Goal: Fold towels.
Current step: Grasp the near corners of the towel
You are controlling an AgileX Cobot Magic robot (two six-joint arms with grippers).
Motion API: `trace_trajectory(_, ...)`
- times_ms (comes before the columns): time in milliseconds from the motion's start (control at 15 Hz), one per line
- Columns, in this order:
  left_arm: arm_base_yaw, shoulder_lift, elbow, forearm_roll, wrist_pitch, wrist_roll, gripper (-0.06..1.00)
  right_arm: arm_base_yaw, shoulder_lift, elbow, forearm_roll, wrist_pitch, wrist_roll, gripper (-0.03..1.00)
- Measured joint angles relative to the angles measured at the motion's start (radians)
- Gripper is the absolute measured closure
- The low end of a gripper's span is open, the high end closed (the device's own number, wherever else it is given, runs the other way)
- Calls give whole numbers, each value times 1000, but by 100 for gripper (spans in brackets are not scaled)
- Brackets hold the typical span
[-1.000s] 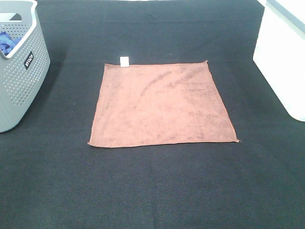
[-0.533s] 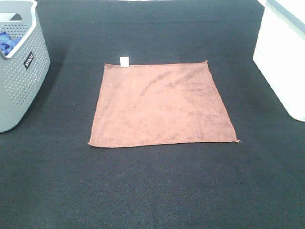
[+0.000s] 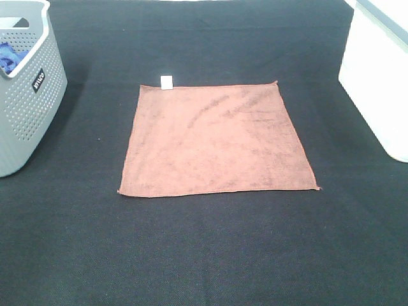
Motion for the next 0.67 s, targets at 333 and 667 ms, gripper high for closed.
trace_trajectory(333,0,0,0,0,0,0,34,0,0,0,0,0,0,2)
trace_trajectory(667,0,0,0,-1,0,0,34,0,0,0,0,0,0,2)
